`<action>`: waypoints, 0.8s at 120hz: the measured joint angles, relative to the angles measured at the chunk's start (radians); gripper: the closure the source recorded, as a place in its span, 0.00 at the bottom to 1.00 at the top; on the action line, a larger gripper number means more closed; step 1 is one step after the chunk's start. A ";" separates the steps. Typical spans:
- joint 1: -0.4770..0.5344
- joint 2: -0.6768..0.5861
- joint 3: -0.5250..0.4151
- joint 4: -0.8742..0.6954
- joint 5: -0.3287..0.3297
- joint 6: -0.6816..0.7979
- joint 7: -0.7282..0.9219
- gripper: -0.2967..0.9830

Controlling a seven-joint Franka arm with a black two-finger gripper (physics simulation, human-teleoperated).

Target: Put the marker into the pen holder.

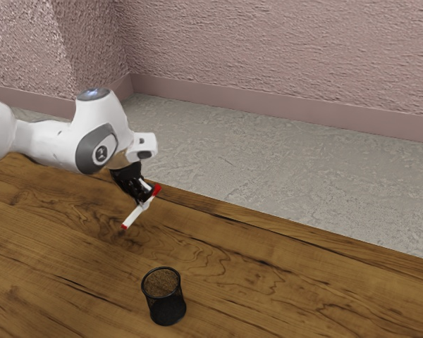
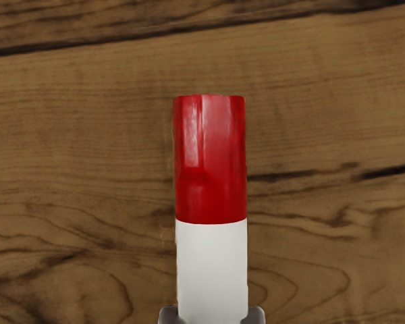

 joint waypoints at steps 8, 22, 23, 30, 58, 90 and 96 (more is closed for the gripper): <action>-0.003 -0.112 -0.070 -0.069 0.067 0.047 -0.026 0.85; -0.007 -0.301 -0.208 -0.220 0.222 0.125 -0.121 0.85; -0.007 -0.313 -0.217 -0.230 0.230 0.129 -0.130 0.85; -0.009 -0.382 -0.260 -0.302 0.275 0.153 -0.191 0.85; 0.014 -0.468 -0.399 -0.428 0.324 0.233 -0.440 0.85; 0.016 -0.361 -0.405 -0.439 0.323 0.377 -0.647 0.85; 0.015 -0.355 -0.404 -0.439 0.325 0.391 -0.675 0.85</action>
